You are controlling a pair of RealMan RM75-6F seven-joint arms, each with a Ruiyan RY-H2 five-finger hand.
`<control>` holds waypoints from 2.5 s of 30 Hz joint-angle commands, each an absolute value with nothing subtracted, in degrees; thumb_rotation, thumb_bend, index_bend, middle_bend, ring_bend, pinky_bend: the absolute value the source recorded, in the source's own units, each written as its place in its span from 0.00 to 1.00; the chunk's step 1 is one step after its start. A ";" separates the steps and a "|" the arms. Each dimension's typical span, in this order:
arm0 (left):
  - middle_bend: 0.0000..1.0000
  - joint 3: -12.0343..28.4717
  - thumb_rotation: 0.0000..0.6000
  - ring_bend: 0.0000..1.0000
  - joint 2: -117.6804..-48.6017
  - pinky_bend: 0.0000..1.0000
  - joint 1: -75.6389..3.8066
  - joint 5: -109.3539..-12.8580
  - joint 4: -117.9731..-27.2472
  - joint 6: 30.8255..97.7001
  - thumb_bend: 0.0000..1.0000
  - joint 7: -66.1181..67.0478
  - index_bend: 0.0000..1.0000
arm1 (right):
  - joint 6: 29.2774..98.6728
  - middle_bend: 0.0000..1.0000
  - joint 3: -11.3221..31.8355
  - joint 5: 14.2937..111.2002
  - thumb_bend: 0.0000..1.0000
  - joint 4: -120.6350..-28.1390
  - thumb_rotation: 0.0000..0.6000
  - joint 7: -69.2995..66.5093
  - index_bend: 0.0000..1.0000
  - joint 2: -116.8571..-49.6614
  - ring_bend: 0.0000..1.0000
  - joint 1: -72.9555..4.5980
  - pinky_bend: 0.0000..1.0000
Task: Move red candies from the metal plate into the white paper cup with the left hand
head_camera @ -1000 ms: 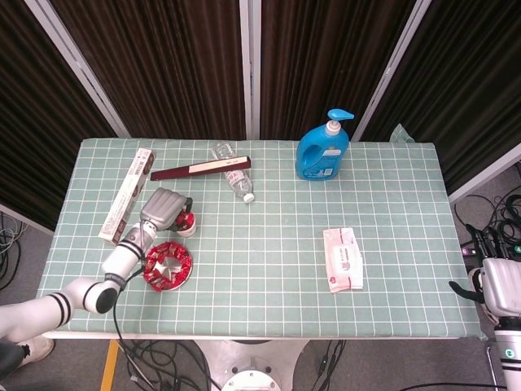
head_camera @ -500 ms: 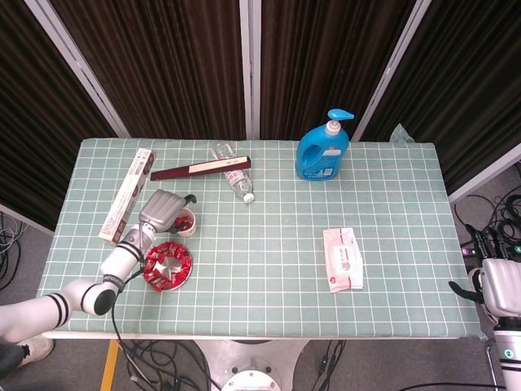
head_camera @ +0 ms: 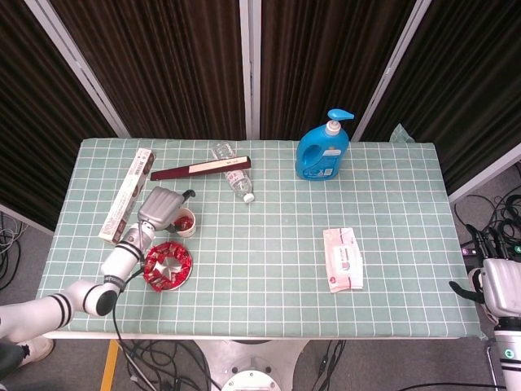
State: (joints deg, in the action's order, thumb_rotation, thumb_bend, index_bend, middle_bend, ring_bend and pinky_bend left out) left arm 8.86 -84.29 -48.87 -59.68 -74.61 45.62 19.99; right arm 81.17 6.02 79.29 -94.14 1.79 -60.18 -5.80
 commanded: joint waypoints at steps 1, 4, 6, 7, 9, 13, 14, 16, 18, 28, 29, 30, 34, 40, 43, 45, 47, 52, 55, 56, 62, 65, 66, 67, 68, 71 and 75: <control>0.72 8.93 1.00 0.92 -84.17 1.00 -48.73 -59.85 -74.78 46.33 0.18 20.01 0.29 | 81.15 0.15 6.04 79.34 0.02 -94.11 1.00 1.76 0.00 -60.18 0.00 -5.83 0.36; 0.70 9.60 1.00 0.92 -82.98 1.00 -47.54 -60.74 -76.63 49.50 0.18 19.01 0.29 | 81.02 0.15 6.07 79.38 0.02 -94.09 1.00 1.64 0.00 -60.13 0.00 -5.91 0.36; 0.70 9.83 1.00 0.92 -81.27 1.00 -46.04 -62.16 -78.74 52.51 0.18 17.80 0.29 | 80.98 0.15 6.12 79.37 0.02 -94.06 1.00 1.52 0.00 -60.07 0.00 -5.95 0.36; 0.71 9.73 1.00 0.92 -80.41 1.00 -45.26 -63.02 -79.68 53.89 0.18 17.31 0.30 | 80.98 0.15 6.13 79.40 0.02 -94.05 1.00 1.49 0.00 -60.03 0.00 -5.97 0.36; 0.74 9.08 1.00 0.92 -78.48 1.00 -43.22 -65.05 -81.61 57.04 0.18 16.31 0.33 | 80.93 0.15 6.15 79.44 0.02 -93.96 1.00 1.41 0.00 -60.02 0.00 -6.01 0.36; 0.84 6.37 1.00 0.93 -75.27 1.00 -39.11 -68.38 -84.37 61.29 0.18 15.08 0.39 | 80.72 0.15 6.02 79.67 0.02 -93.80 1.00 1.18 0.00 -60.11 0.00 -6.11 0.36; 0.88 5.03 1.00 0.93 -74.44 1.00 -37.88 -69.48 -85.02 62.04 0.18 15.11 0.40 | 80.77 0.15 5.98 79.76 0.02 -93.74 1.00 1.09 0.00 -60.14 0.00 -6.08 0.36; 0.93 2.87 1.00 0.95 -73.60 1.00 -36.04 -70.83 -85.91 62.87 0.18 15.32 0.42 | 80.91 0.16 5.96 79.90 0.02 -93.67 1.00 0.99 0.00 -60.18 0.00 -6.04 0.36; 0.97 0.38 1.00 0.96 -73.13 1.00 -34.29 -71.55 -86.70 62.71 0.17 16.23 0.44 | 81.05 0.16 5.90 80.10 0.02 -93.60 1.00 0.97 0.00 -60.26 0.00 -6.00 0.37; 0.99 -4.16 1.00 0.98 -77.41 1.00 -31.33 -72.50 -83.14 58.48 0.19 16.68 0.48 | 81.22 0.16 5.79 80.96 0.02 -94.16 1.00 1.39 0.00 -60.11 0.00 -6.23 0.38; 0.99 -4.33 1.00 0.98 -77.95 1.00 -31.31 -72.71 -82.50 57.93 0.20 16.74 0.48 | 81.16 0.16 5.77 80.91 0.02 -94.21 1.00 1.49 0.00 -60.11 0.00 -6.23 0.38; 0.99 -4.41 1.00 0.98 -78.35 1.00 -31.30 -72.91 -82.01 57.65 0.20 16.89 0.48 | 81.11 0.16 5.73 80.86 0.02 -94.22 1.00 1.57 0.00 -60.13 0.00 -6.23 0.38; 0.99 -4.46 1.00 0.98 -79.83 1.00 -31.20 -73.88 -80.43 57.24 0.21 17.51 0.48 | 81.17 0.16 5.68 80.79 0.02 -94.40 1.00 1.71 0.00 -60.12 0.00 -6.15 0.38; 0.99 -3.44 1.00 0.98 -81.09 1.00 -31.59 -74.72 -79.16 56.36 0.21 16.68 0.48 | 81.13 0.16 5.66 80.66 0.02 -94.57 1.00 1.96 0.00 -60.09 0.00 -6.13 0.38; 0.99 -3.07 1.00 0.98 -81.75 1.00 -32.02 -74.97 -77.97 55.89 0.21 17.91 0.48 | 81.16 0.16 5.68 80.62 0.02 -94.71 1.00 2.03 0.00 -60.04 0.00 -6.12 0.38; 0.99 -2.83 1.00 0.98 -82.21 1.00 -32.22 -75.02 -77.26 55.62 0.21 18.69 0.48 | 81.25 0.16 5.68 80.56 0.02 -94.73 1.00 2.03 0.00 -59.99 0.00 -6.04 0.38; 0.99 -2.62 1.00 0.98 -82.54 1.00 -32.37 -74.96 -76.55 55.29 0.22 19.28 0.48 | 81.31 0.16 5.64 80.50 0.02 -94.78 1.00 2.03 0.00 -59.97 0.00 -5.95 0.38; 0.99 -2.48 1.00 0.98 -83.41 1.00 -32.63 -75.38 -75.10 54.62 0.22 19.84 0.47 | 81.38 0.16 5.57 80.55 0.02 -94.81 1.00 2.10 0.00 -60.01 0.00 -5.88 0.39; 0.99 -2.30 1.00 0.98 -83.82 1.00 -32.73 -75.86 -75.01 54.40 0.22 19.16 0.47 | 81.39 0.17 5.59 80.56 0.02 -94.85 1.00 2.12 0.00 -59.99 0.00 -5.89 0.39; 0.99 -2.25 1.00 0.98 -84.00 1.00 -32.74 -76.15 -75.01 54.45 0.21 18.85 0.47 | 81.37 0.17 5.58 80.55 0.02 -94.85 1.00 2.15 0.00 -59.98 0.00 -5.90 0.39; 0.99 -2.09 1.00 0.98 -84.66 1.00 -33.13 -77.84 -75.43 54.31 0.19 17.32 0.47 | 81.32 0.17 5.58 80.59 0.02 -95.00 1.00 2.28 0.00 -59.96 0.00 -5.95 0.39; 0.99 -2.05 1.00 0.98 -83.61 1.00 -33.42 -78.81 -76.03 54.38 0.19 16.81 0.47 | 81.35 0.17 5.59 80.68 0.02 -95.01 1.00 2.31 0.00 -59.93 0.00 -5.98 0.39; 0.99 -2.10 1.00 0.98 -83.03 1.00 -33.53 -78.96 -76.44 54.11 0.19 16.42 0.47 | 81.34 0.17 5.58 80.70 0.02 -95.01 1.00 2.29 0.00 -59.91 0.01 -5.98 0.39; 0.99 -2.14 1.00 0.98 -82.32 1.00 -33.65 -78.96 -77.04 53.66 0.19 15.81 0.47 | 81.33 0.17 5.58 80.70 0.02 -95.01 1.00 2.29 0.00 -59.91 0.01 -5.98 0.40; 0.99 -2.27 1.00 0.98 -81.28 1.00 -33.90 -79.02 -77.84 52.90 0.20 15.16 0.47 | 81.34 0.17 5.58 80.67 0.02 -94.97 1.00 2.30 0.00 -59.93 0.01 -5.98 0.40; 0.99 -2.73 1.00 0.97 -78.96 1.00 -34.95 -79.25 -79.08 50.46 0.25 14.86 0.47 | 81.35 0.17 5.57 80.55 0.02 -94.87 1.00 2.21 0.00 -60.03 0.01 -5.91 0.40; 0.98 -2.99 1.00 0.97 -78.15 1.00 -36.52 -79.53 -78.61 47.51 0.31 15.14 0.47 | 81.64 0.17 5.50 80.56 0.02 -94.75 1.00 2.03 0.00 -60.09 0.01 -5.67 0.40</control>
